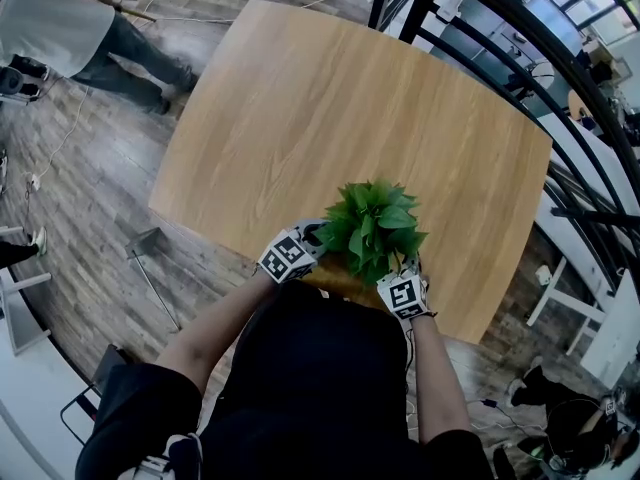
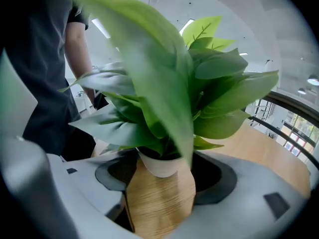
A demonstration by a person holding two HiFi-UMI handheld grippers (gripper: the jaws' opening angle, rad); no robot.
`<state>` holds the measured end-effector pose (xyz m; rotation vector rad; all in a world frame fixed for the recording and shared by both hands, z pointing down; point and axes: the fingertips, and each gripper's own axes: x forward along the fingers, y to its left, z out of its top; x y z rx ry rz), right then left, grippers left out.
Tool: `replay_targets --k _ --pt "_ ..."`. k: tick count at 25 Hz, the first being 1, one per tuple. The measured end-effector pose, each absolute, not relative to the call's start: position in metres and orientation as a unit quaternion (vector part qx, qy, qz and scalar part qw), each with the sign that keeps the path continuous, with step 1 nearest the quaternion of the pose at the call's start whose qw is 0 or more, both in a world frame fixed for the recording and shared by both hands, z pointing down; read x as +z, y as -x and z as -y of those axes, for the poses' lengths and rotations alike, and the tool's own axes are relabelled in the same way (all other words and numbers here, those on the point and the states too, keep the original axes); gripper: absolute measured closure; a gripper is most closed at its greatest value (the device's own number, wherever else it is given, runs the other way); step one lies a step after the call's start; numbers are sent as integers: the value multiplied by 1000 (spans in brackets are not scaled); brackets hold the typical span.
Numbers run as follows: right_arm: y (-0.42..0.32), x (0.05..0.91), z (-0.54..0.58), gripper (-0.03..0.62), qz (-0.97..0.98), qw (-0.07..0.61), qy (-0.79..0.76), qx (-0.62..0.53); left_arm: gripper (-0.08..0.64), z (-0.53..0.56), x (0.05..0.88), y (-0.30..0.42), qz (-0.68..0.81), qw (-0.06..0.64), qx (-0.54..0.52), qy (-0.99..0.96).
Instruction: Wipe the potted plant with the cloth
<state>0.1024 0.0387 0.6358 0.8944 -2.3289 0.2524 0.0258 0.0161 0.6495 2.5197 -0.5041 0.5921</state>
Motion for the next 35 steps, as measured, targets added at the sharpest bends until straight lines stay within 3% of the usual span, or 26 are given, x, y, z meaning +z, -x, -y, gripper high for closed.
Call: replay_targets --k 7,22,28,35 --pt "-102 638 -38 279 885 313 -331 96 472 -47 646 -33 136 268 204 -932" --pt "-110 644 -48 279 868 296 -379 124 471 -23 653 -12 200 274 196 -920" --pt "-95 648 -33 279 883 358 -300 52 471 -20 653 -19 184 246 217 -927" --pt "-100 649 -37 281 880 359 -303 69 472 -35 648 -26 160 232 223 -933"
